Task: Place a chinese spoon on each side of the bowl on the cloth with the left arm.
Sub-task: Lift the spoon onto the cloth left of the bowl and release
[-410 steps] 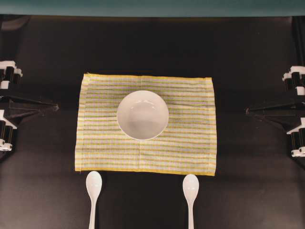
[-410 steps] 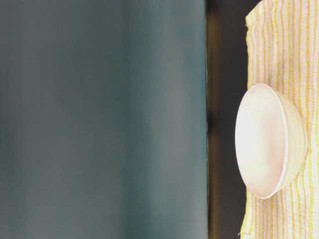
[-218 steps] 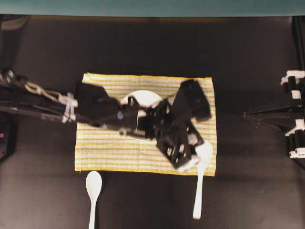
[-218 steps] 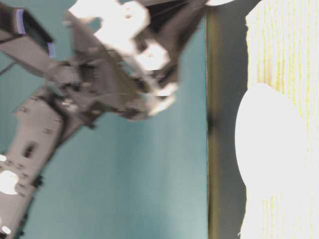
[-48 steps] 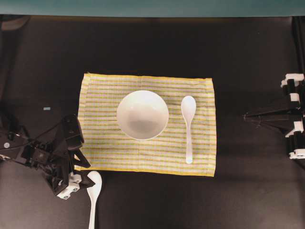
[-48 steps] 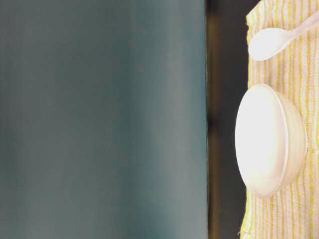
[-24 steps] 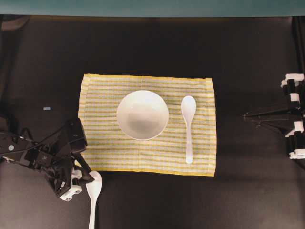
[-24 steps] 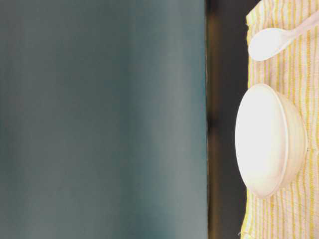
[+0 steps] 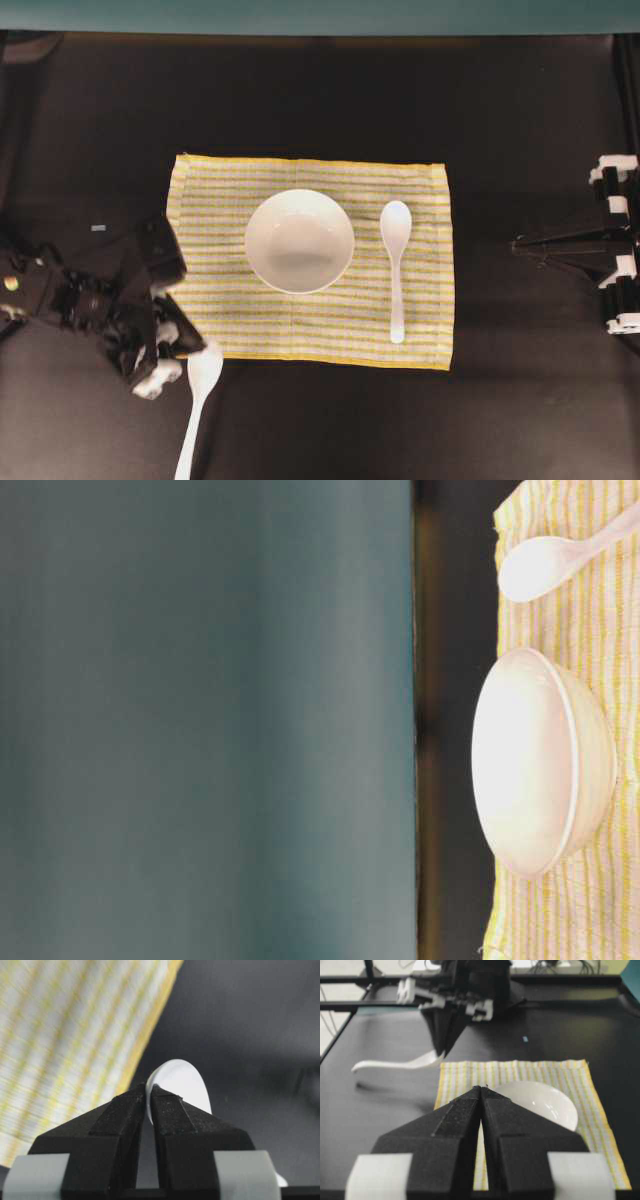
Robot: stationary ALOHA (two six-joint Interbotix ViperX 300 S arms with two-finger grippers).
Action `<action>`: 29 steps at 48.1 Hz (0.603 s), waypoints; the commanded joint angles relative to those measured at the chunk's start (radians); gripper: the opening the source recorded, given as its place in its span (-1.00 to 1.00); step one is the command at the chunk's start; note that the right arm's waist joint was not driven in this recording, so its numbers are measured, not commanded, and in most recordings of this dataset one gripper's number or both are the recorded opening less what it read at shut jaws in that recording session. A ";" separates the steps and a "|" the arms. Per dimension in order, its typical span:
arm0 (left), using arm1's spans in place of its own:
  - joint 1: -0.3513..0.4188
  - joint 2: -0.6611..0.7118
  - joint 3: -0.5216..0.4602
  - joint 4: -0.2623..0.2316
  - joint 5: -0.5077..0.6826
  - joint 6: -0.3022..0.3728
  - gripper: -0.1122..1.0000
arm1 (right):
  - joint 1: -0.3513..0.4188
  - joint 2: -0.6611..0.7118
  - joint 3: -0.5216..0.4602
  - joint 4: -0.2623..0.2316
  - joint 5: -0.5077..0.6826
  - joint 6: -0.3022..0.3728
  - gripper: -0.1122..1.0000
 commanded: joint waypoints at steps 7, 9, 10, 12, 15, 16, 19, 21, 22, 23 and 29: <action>0.181 -0.163 -0.118 0.005 0.252 0.115 -0.69 | 0.000 0.005 -0.005 0.002 -0.005 0.006 -0.80; 0.224 -0.172 -0.126 0.005 0.276 0.138 -0.69 | 0.000 0.006 -0.005 0.002 -0.005 0.006 -0.80; 0.255 -0.176 -0.130 0.005 0.290 0.156 -0.69 | 0.002 0.006 -0.005 0.002 -0.005 0.006 -0.80; 0.290 -0.176 -0.137 0.005 0.307 0.189 -0.69 | 0.000 0.006 -0.005 0.002 -0.005 0.006 -0.80; 0.334 -0.170 -0.141 0.005 0.327 0.242 -0.69 | 0.000 0.005 -0.005 0.002 -0.005 0.006 -0.80; 0.347 -0.167 -0.144 0.005 0.331 0.261 -0.69 | 0.000 0.006 -0.006 0.002 -0.005 0.006 -0.80; 0.371 -0.155 -0.149 0.005 0.342 0.304 -0.69 | 0.000 0.005 -0.005 0.002 -0.005 0.006 -0.80; 0.390 -0.146 -0.152 0.005 0.347 0.328 -0.69 | 0.000 0.006 -0.005 0.002 -0.005 0.006 -0.80; 0.394 -0.143 -0.152 0.005 0.348 0.336 -0.69 | 0.000 0.005 -0.006 0.002 -0.005 0.006 -0.80; 0.400 -0.137 -0.153 0.005 0.347 0.341 -0.69 | 0.000 0.006 -0.005 0.002 -0.005 0.005 -0.80; 0.425 -0.103 -0.149 0.005 0.333 0.350 -0.69 | 0.000 0.005 -0.005 0.002 -0.005 0.005 -0.80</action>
